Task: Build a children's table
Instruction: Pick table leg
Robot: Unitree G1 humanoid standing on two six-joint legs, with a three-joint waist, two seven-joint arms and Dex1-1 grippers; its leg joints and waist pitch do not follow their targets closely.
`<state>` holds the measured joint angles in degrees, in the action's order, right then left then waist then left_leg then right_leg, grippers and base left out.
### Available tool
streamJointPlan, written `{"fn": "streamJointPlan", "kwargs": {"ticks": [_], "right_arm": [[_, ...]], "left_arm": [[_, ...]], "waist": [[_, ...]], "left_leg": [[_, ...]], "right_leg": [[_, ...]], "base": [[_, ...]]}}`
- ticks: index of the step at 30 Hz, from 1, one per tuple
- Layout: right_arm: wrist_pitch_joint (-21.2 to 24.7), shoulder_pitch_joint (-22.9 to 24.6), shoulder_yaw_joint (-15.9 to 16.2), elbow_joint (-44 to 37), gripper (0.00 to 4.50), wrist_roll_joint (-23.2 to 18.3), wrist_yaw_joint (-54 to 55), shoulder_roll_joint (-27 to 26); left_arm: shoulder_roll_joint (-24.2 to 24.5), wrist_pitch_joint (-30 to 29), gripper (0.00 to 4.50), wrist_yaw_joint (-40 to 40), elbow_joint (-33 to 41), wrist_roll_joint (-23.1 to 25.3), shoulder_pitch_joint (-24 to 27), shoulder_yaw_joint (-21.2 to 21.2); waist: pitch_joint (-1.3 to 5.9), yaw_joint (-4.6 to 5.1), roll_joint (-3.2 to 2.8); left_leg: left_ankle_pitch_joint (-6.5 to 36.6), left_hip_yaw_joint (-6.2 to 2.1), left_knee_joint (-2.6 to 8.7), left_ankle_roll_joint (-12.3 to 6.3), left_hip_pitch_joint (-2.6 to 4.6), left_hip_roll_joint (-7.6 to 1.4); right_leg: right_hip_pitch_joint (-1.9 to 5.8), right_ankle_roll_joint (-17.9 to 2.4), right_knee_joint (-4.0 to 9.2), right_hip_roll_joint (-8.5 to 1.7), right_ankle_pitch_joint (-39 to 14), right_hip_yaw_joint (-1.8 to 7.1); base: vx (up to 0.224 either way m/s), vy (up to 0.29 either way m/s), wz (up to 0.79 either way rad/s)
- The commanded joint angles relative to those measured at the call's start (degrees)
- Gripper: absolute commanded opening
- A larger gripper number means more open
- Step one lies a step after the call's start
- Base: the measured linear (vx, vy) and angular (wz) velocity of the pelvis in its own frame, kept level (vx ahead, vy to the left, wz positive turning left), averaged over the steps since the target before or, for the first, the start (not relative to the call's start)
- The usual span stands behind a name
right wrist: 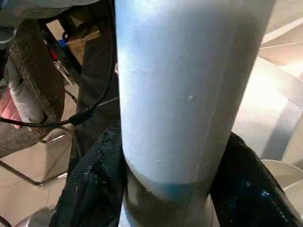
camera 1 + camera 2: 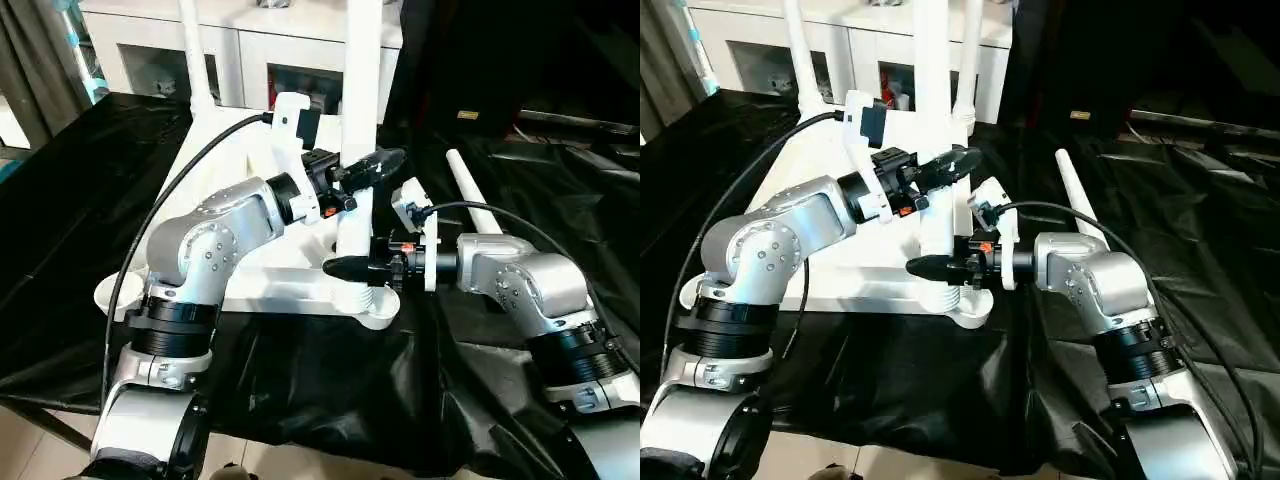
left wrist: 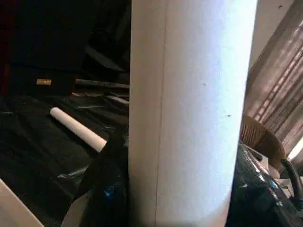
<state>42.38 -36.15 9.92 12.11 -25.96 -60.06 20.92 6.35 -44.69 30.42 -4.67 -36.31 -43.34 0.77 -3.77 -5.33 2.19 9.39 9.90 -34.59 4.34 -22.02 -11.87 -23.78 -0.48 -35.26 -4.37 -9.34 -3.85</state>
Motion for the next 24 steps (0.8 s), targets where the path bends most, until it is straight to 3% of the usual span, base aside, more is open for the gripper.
{"fn": "streamJointPlan", "kwargs": {"ticks": [1,9,10,12,18,20,21,22,24], "right_arm": [[0.54,-0.82,-0.74,0.98,1.97,0.06,0.67,0.38],[0.74,-0.91,-1.19,1.39,1.91,0.06,0.77,0.01],[0.74,-0.91,-1.19,1.39,1.91,0.06,0.77,0.01],[0.67,-0.81,-1.54,1.11,1.91,-0.46,1.00,-0.01],[0.06,-0.32,-2.81,0.64,1.91,-1.43,1.54,-0.87],[-0.90,-0.12,-4.98,0.63,1.91,-2.48,3.18,-2.30],[-0.90,-0.12,-4.98,0.63,1.91,-2.48,3.18,-2.30],[-1.76,-0.10,-6.53,0.76,1.91,-2.97,4.97,-3.46],[-4.09,0.20,-9.18,0.96,1.91,-3.00,9.28,-5.56]], "left_arm": [[-0.23,-0.72,1.85,0.64,1.89,-0.32,-0.09,-0.67],[-0.14,0.24,1.85,-0.79,1.36,0.50,-0.30,0.25],[-0.14,0.24,2.20,-0.79,1.36,0.50,-0.30,0.25],[-1.10,-1.27,2.55,-1.32,0.10,-2.37,-0.78,3.05],[-4.44,5.29,2.68,-0.90,-1.39,-5.61,-0.11,8.07],[-7.24,9.44,2.68,-1.36,-3.46,-9.70,0.15,13.10],[-7.24,9.44,2.68,-1.36,-3.46,-9.70,0.15,13.10],[-7.73,9.85,2.68,-1.14,-4.93,-11.25,0.28,15.52],[-5.51,11.03,2.68,1.71,-6.07,-8.44,2.07,14.35]], "waist": [[4.74,-0.22,0.81],[4.78,-0.20,0.85],[4.79,-0.22,0.86],[4.79,-0.24,0.97],[4.82,-0.28,1.09],[4.78,-0.26,1.23],[4.79,-0.27,1.25],[4.83,-0.38,0.81],[4.87,-0.15,0.98]], "left_leg": [[7.28,0.23,3.40,-0.84,0.69,-0.78],[7.16,0.18,3.42,-0.68,0.69,-0.83],[7.24,0.19,3.43,-0.66,0.72,-0.82],[6.98,0.24,3.36,-0.70,0.71,-0.77],[7.47,0.20,3.37,-0.85,0.69,-0.77],[7.51,0.31,3.31,-1.01,0.57,-0.65],[7.49,0.31,3.32,-1.10,0.59,-0.64],[7.60,0.18,3.35,-0.99,0.75,-0.75],[8.18,0.14,3.57,-0.65,0.86,-0.74]], "right_leg": [[3.68,-9.99,3.70,-3.01,-11.50,2.20],[3.72,-10.09,3.57,-3.01,-10.82,2.18],[3.73,-10.06,3.60,-3.01,-10.95,2.17],[3.75,-10.12,3.58,-3.05,-11.05,2.18],[3.79,-10.62,3.69,-3.05,-10.72,2.16],[3.83,-10.72,3.80,-3.12,-10.95,2.19],[3.82,-10.76,3.85,-3.11,-10.99,2.17],[3.70,-10.67,3.76,-3.05,-11.04,2.13],[3.55,-9.64,3.89,-3.03,-12.03,2.06]], "base": [[0.000,0.000,0.00],[0.000,0.000,0.00],[0.000,0.000,0.00],[0.000,0.000,0.00],[0.000,0.000,0.00],[0.000,0.000,0.00],[0.000,0.000,0.00],[0.000,0.000,0.00],[0.000,0.000,0.00]]}}
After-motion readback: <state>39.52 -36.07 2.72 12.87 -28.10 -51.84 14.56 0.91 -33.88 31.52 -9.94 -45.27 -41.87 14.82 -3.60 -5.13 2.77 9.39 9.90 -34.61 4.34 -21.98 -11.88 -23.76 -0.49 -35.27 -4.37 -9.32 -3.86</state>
